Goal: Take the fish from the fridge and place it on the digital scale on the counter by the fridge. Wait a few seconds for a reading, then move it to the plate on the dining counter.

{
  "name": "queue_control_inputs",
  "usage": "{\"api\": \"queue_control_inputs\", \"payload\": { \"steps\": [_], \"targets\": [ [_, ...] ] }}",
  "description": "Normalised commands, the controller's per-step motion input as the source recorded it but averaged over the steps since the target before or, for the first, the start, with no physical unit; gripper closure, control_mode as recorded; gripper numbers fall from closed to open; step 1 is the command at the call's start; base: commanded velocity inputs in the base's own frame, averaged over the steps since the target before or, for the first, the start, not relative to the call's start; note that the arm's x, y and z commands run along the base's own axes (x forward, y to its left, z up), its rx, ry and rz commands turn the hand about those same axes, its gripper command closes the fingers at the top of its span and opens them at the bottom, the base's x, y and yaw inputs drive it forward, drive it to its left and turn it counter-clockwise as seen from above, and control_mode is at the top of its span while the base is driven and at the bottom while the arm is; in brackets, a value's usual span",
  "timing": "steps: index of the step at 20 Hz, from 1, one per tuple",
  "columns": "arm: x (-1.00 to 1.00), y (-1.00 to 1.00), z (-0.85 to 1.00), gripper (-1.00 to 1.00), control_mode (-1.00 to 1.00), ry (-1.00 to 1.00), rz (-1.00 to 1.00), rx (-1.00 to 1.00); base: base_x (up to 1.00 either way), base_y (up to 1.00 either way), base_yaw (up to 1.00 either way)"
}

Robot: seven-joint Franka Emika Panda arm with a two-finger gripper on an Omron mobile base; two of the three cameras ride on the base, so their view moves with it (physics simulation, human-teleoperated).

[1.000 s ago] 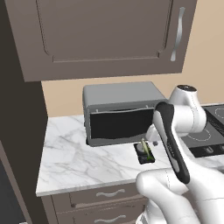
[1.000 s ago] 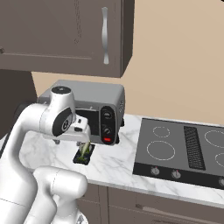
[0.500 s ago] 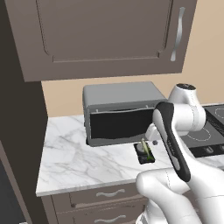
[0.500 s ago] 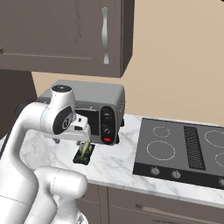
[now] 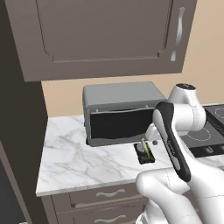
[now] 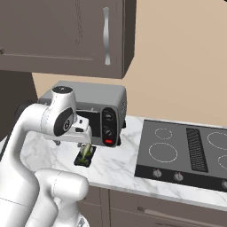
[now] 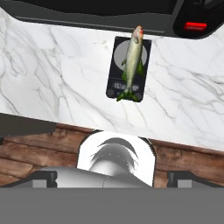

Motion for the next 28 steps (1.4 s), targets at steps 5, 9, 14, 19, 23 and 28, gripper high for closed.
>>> {"api": "queue_control_inputs", "payload": {
  "steps": [5, 9, 14, 19, 23, 28],
  "targets": [
    [0.00, 0.00, 0.00, -1.00, -1.00, 0.00, 0.00, 0.00, 0.00, 0.00, 0.00],
    [0.00, 0.00, 0.00, -1.00, -1.00, 0.00, 0.00, 0.00, 0.00, 0.00, 0.00],
    [0.00, 0.00, 0.00, -1.00, -1.00, 0.00, 0.00, 0.00, 0.00, 0.00, 0.00],
    [0.00, 0.00, 0.00, -1.00, -1.00, 0.00, 0.00, 0.00, 0.00, 0.00, 0.00],
    [0.00, 0.00, 0.00, -1.00, -1.00, 0.00, 0.00, 0.00, 0.00, 0.00, 0.00],
    [0.00, 0.00, 0.00, -1.00, -1.00, 0.00, 0.00, 0.00, 0.00, 0.00, 0.00]
  ]
}}
